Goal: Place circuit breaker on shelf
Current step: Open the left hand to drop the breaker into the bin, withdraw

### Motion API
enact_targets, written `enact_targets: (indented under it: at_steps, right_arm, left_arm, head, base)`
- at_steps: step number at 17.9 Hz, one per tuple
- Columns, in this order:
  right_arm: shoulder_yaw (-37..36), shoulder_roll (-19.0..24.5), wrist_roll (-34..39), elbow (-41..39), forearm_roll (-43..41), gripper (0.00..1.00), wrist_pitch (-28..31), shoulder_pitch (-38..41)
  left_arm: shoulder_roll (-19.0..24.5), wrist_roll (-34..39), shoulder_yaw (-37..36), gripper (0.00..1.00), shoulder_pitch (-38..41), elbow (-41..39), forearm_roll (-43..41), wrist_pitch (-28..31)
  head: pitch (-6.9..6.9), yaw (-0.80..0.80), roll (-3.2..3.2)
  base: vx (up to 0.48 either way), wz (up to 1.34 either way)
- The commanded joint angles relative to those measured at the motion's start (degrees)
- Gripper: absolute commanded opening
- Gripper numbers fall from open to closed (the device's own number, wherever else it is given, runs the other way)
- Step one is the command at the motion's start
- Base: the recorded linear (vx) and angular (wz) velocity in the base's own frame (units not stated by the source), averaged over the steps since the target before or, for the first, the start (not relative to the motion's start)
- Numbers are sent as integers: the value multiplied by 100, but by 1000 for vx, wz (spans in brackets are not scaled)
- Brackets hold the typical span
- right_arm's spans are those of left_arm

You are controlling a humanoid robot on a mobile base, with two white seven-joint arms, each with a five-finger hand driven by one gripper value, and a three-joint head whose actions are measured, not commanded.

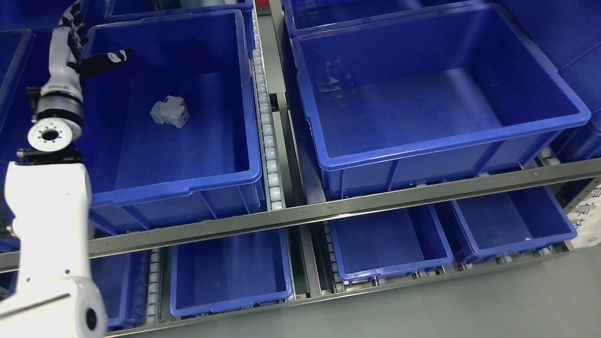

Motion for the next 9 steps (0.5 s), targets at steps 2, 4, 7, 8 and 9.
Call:
enact_targets:
  at_steps: [2, 4, 7, 8, 9]
  right_arm:
    - [114, -100, 5, 0, 0, 100, 180, 0]
    - [114, -100, -4, 0, 0, 100, 180, 0]
    - [114, -100, 5, 0, 0, 100, 180, 0]
    - [114, -100, 5, 0, 0, 100, 180, 0]
    - [114, -100, 5, 0, 0, 100, 171, 0]
  left_arm:
    - [-934, 15, 468, 99, 1969, -4102, 404, 411]
    - [-824, 23, 422, 99, 2454, -4420, 404, 577]
    - [-621, 24, 449, 99, 2579, -4473, 404, 578]
    - [-586, 24, 449, 99, 2579, -4473, 404, 578]
    - [-577, 24, 457, 99, 2579, -4473, 404, 587]
  head:
    - [0, 0, 0]
    - [0, 0, 0]
    - [0, 0, 0]
    - [0, 0, 0]
    - [0, 0, 0]
  base:
    - [-20, 7]
    - [-60, -25]
    - [-90, -43]
    - [-110, -72]
    - [-110, -72]
